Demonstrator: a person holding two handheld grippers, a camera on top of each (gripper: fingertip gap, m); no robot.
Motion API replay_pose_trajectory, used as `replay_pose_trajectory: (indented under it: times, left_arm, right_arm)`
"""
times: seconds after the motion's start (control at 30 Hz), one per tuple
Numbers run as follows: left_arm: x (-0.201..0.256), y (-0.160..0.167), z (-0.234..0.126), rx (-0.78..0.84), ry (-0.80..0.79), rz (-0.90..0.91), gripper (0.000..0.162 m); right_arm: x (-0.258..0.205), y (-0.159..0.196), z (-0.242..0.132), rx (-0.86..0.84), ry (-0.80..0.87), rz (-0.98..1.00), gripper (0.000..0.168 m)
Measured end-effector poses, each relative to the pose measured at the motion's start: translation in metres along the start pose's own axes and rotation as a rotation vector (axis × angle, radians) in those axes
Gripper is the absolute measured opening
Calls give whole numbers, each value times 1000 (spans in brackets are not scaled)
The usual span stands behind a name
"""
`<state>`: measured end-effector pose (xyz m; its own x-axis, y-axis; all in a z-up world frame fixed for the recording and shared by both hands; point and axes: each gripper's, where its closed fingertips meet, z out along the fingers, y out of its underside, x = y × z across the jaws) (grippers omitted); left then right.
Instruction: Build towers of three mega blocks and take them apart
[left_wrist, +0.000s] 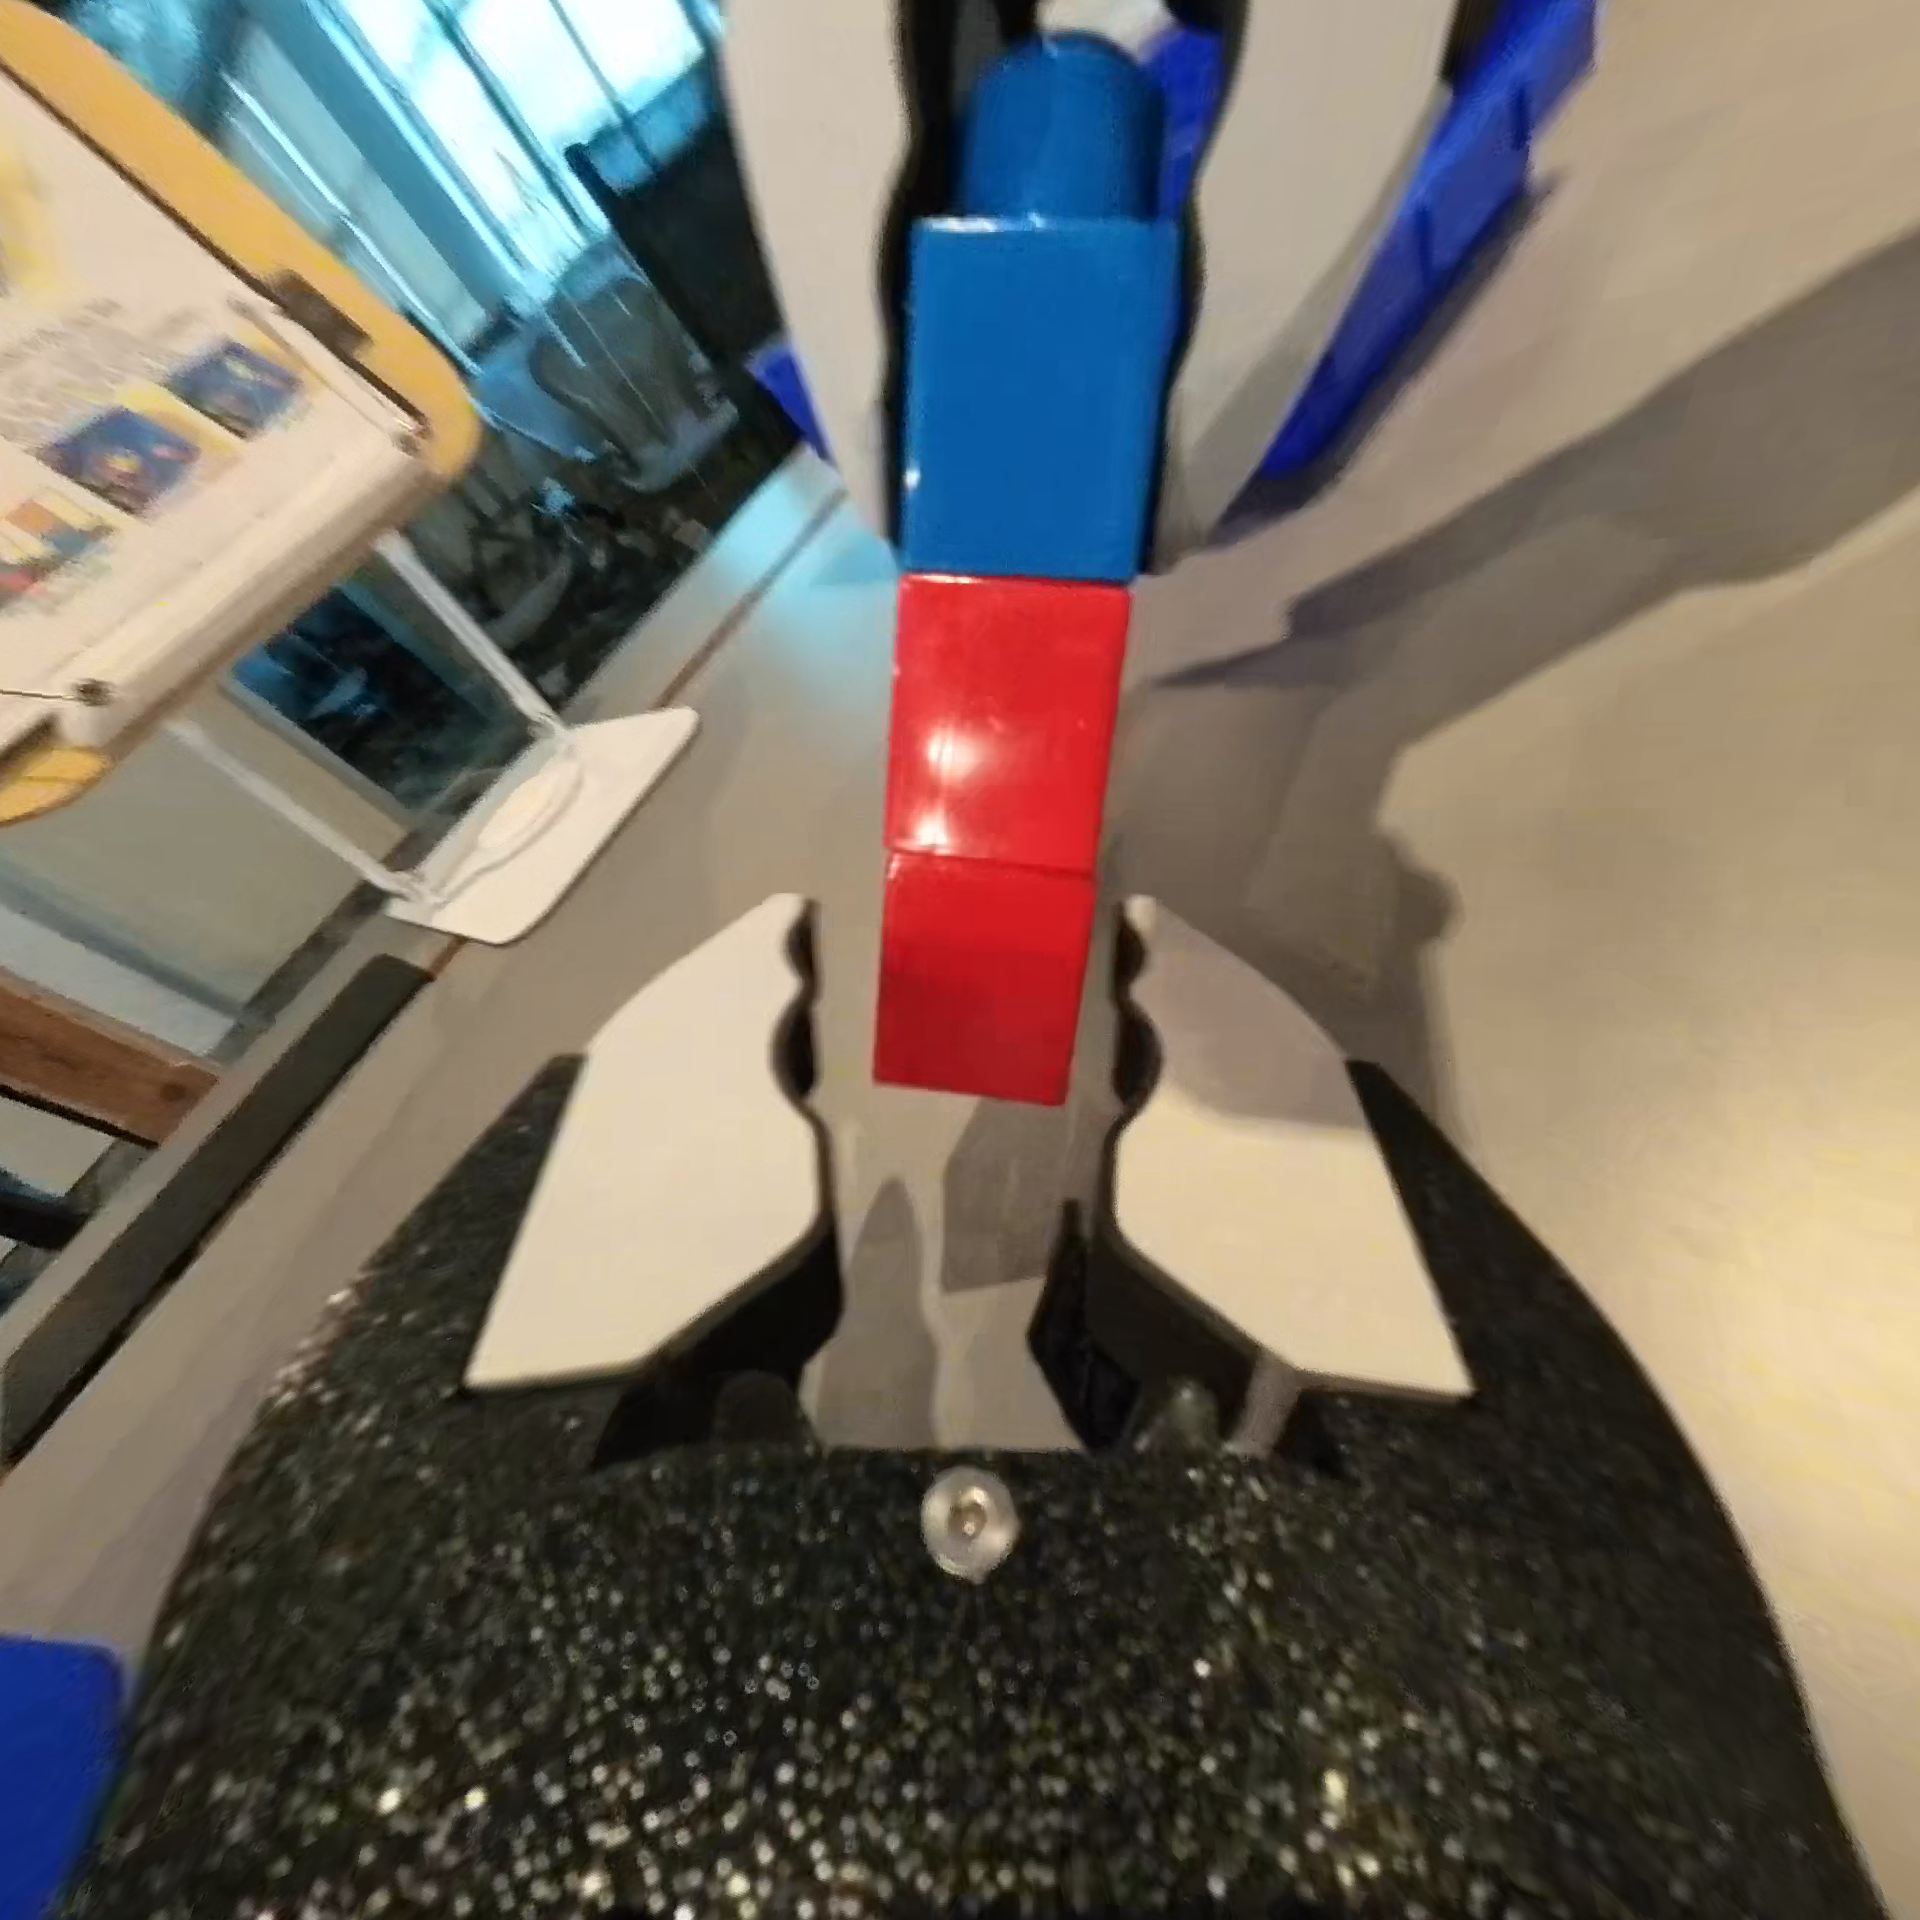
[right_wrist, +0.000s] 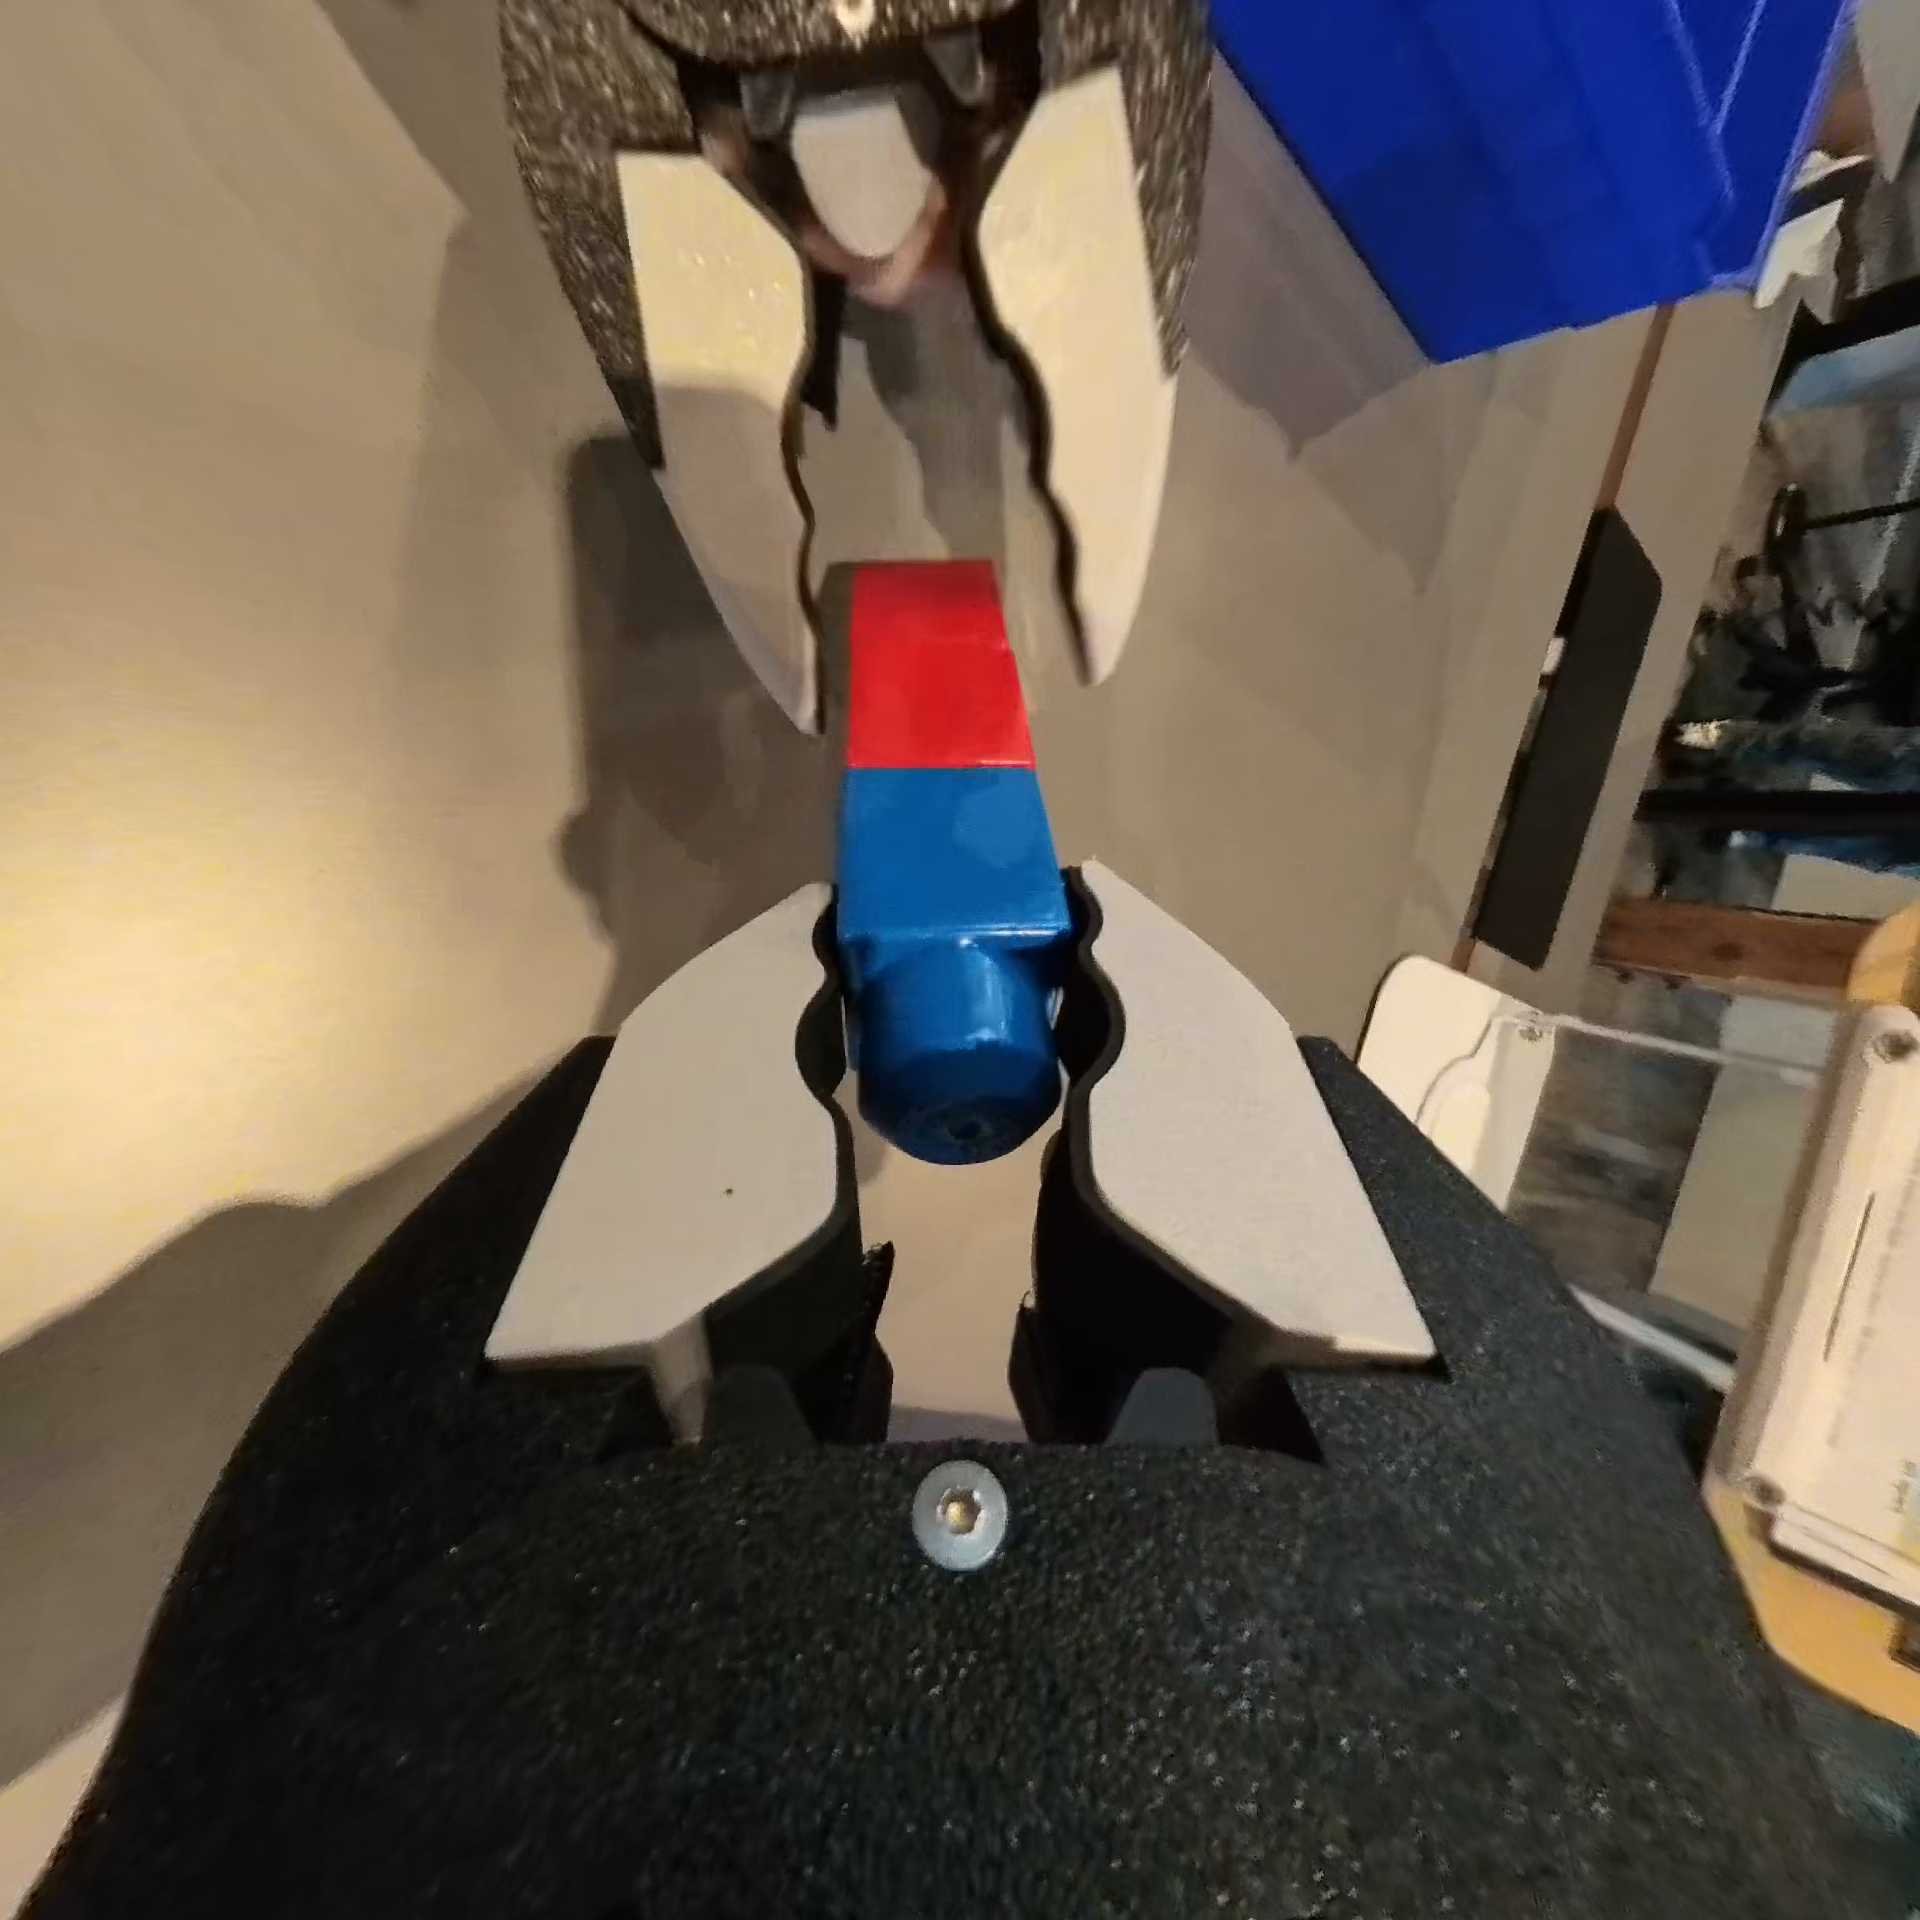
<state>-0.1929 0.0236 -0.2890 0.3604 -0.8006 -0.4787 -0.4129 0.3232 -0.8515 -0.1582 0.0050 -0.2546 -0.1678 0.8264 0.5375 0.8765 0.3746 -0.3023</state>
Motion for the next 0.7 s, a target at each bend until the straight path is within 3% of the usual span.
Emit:
replay_pose_trajectory:
  times: [0.07,0.13,0.3,0.4,0.5,0.7]
  left_arm:
    - [-9,-2,-1,9,-41,-55,83]
    - [-17,0,-3,16,-68,-118,99]
    - [-33,-1,-9,72,-119,-206,95]
    - [-33,1,-7,61,-113,-216,92]
    - [-33,4,-4,37,-118,-201,89]
    - [-38,6,-5,41,-143,-208,85]
  right_arm:
    - [7,10,-14,-32,20,17,37]
    - [21,25,-41,-70,64,47,37]
    - [65,90,-148,-262,166,204,37]
    - [73,145,-190,-438,105,335,37]
    - [66,202,-197,-614,-51,462,37]
    - [52,271,-147,-775,-307,504,37]
